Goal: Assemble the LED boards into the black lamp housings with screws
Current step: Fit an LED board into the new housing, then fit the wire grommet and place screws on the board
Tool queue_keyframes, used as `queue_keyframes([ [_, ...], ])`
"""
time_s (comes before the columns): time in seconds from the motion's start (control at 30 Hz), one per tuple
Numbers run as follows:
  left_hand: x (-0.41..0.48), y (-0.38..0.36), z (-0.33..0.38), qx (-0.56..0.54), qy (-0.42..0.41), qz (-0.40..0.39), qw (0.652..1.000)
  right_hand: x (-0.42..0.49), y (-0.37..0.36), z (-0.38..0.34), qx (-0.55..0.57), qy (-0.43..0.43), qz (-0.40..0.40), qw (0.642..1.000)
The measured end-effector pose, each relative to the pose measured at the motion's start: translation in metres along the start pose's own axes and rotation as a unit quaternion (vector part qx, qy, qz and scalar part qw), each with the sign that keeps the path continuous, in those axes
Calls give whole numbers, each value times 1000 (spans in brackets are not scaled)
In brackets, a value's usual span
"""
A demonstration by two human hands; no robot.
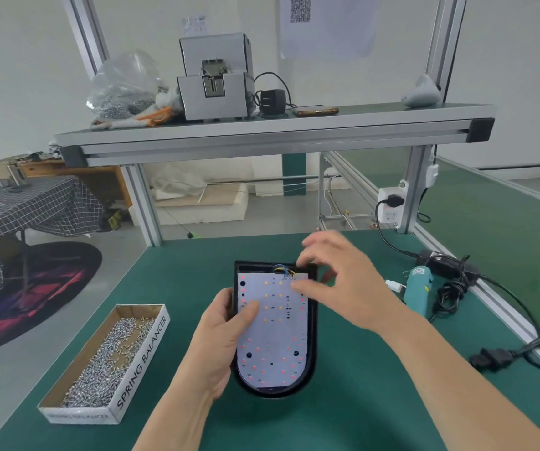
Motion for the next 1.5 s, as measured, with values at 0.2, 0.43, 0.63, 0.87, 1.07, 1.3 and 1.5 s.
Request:
queue_keyframes([
  [0.2, -2, 2, 3, -94, 25, -75, 992, -10, -10, 12, 301, -161, -86, 936],
  [0.43, -7, -1, 9, -86, 34, -58, 994, -20, -48, 22, 176, -151, -56, 971],
  [0.63, -10, -3, 5, -68, 27, -18, 997, -21, -57, 24, 164, -183, -33, 969],
  [0.87, -3, 8, 14, 7, 3, 8, 1000, -31, -36, 19, 364, -192, 67, 909],
  [1.07, -4, -2, 19, 56, -25, 23, 998, -26, -43, 7, 283, -143, 67, 946],
  [1.3, 1, -3, 24, 56, -45, -6, 997, -26, -45, 10, 316, -118, 81, 938],
  [1.5, 9, -1, 24, 7, -31, -20, 999, -27, -48, 15, 308, -140, 55, 940],
])
Point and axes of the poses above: each hand's wrist, its own x-axis towards the middle knuckle, its own y-axis out of the back of the hand, z = x × y, the point moved 2 cm from there along x, towards the middle knuckle, and after that the axes turned 13 degrees about x, right-handed, at the moved point
